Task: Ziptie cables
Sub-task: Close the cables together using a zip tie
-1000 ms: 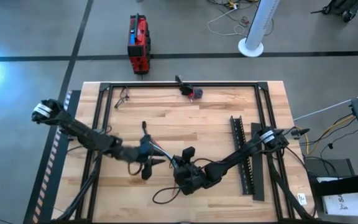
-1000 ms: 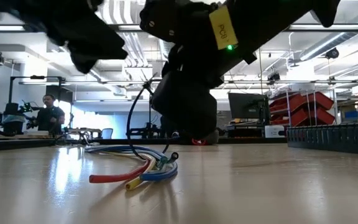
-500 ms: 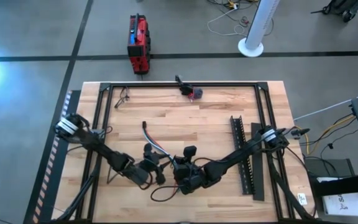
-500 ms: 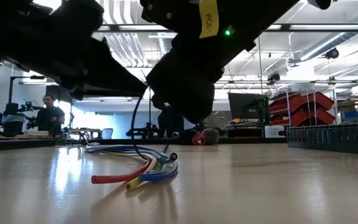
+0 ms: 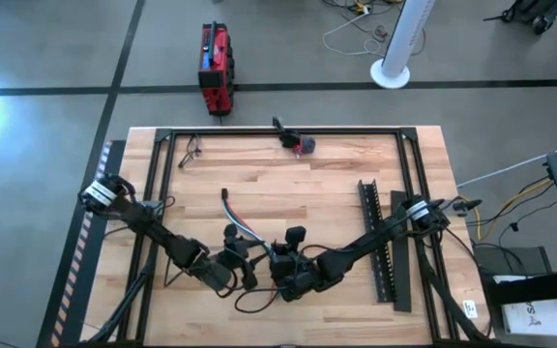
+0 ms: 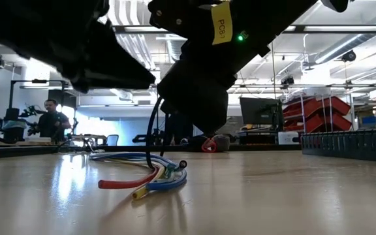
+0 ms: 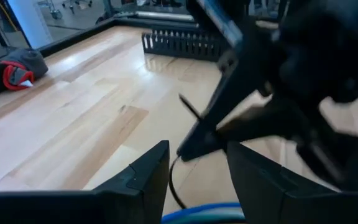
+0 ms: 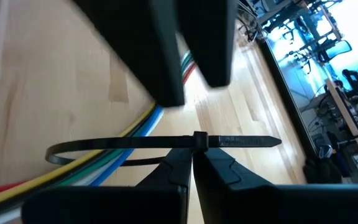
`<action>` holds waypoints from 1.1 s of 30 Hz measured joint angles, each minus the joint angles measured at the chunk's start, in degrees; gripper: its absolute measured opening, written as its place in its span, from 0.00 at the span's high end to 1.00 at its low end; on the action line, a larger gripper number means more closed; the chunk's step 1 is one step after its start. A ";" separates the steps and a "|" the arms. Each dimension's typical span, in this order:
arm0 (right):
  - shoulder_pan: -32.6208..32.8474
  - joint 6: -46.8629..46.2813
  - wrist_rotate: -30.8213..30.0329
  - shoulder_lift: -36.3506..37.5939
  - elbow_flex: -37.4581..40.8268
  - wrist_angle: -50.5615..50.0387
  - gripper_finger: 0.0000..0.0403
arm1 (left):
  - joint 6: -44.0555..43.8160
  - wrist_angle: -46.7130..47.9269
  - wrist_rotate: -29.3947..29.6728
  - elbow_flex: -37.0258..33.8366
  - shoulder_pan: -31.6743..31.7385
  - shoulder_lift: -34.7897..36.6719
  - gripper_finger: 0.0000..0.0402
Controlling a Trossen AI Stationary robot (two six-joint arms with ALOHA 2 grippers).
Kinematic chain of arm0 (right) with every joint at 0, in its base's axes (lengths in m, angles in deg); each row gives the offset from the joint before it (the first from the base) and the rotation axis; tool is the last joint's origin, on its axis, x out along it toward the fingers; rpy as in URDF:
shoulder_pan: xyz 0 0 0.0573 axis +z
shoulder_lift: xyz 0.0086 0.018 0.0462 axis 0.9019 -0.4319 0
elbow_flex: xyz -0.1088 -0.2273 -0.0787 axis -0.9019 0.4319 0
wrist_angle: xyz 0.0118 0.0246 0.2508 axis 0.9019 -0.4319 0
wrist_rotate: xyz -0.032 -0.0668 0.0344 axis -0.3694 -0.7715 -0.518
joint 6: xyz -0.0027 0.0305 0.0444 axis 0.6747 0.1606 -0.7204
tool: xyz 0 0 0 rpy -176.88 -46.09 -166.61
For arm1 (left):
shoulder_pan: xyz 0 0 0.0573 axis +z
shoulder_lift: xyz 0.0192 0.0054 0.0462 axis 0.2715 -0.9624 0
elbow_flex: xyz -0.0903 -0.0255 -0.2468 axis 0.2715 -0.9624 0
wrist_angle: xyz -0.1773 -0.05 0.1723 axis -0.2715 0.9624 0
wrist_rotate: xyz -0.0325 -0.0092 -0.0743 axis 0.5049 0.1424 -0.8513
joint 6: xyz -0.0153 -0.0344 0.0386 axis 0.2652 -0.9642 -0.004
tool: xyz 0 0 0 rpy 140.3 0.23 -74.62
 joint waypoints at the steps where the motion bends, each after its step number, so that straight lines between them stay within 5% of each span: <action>1: 0.00 0.00 0.00 0.00 0.00 -0.06 1.00 | 0.33 -0.19 0.02 0.00 -0.06 0.65 0.63; 14: -0.02 -0.02 -0.05 -0.07 0.09 0.00 1.00 | 0.68 -7.61 -0.36 0.40 -0.56 -3.81 0.66; 33: -0.66 -0.02 0.17 -0.13 0.13 -0.46 1.00 | -3.53 -6.35 1.40 2.99 3.06 -7.22 0.67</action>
